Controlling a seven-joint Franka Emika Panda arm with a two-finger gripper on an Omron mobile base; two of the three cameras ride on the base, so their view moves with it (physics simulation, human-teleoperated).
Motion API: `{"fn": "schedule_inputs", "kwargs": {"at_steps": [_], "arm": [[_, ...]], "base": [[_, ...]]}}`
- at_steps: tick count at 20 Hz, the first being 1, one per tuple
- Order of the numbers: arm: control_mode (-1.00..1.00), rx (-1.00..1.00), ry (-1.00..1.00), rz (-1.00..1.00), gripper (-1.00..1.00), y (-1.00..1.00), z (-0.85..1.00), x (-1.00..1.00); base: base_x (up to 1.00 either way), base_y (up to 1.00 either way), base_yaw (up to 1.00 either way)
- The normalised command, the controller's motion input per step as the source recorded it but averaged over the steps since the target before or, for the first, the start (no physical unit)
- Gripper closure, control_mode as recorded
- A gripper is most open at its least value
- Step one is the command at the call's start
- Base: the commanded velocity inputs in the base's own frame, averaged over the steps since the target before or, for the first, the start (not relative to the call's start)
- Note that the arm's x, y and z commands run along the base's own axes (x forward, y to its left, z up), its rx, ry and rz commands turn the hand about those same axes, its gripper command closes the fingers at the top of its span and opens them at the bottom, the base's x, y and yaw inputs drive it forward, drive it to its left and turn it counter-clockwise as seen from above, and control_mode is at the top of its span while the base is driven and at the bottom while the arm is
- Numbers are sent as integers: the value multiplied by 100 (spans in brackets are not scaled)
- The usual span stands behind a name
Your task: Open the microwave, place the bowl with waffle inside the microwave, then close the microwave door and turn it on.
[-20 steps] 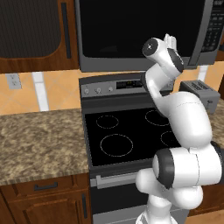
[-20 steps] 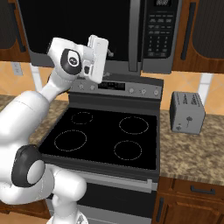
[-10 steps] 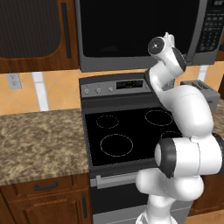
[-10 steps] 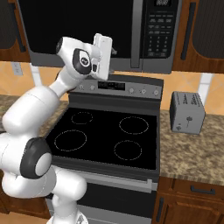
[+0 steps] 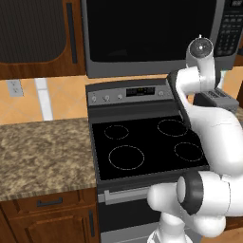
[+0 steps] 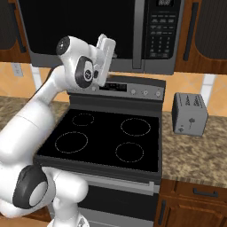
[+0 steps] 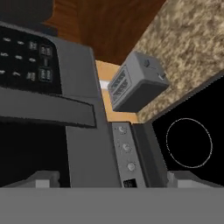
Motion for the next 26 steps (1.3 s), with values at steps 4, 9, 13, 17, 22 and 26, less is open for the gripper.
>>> {"fn": "schedule_inputs", "kwargs": {"at_steps": [4, 9, 13, 17, 22, 26], "arm": [[-100, 46, -9, 17, -100, -88, 30, -59], [-100, 33, -12, 21, -100, -100, 23, -11], [-100, 14, -26, 29, -100, -91, 13, -14], [-100, -8, -46, 34, -100, -24, -2, -5], [-100, -21, -40, 13, 100, 6, 0, 23], [-100, -17, -26, 5, 100, 13, 0, 6]], "base": [[0, 0, 0], [0, 0, 0], [0, 0, 0], [0, 0, 0], [0, 0, 0], [0, 0, 0]]}}
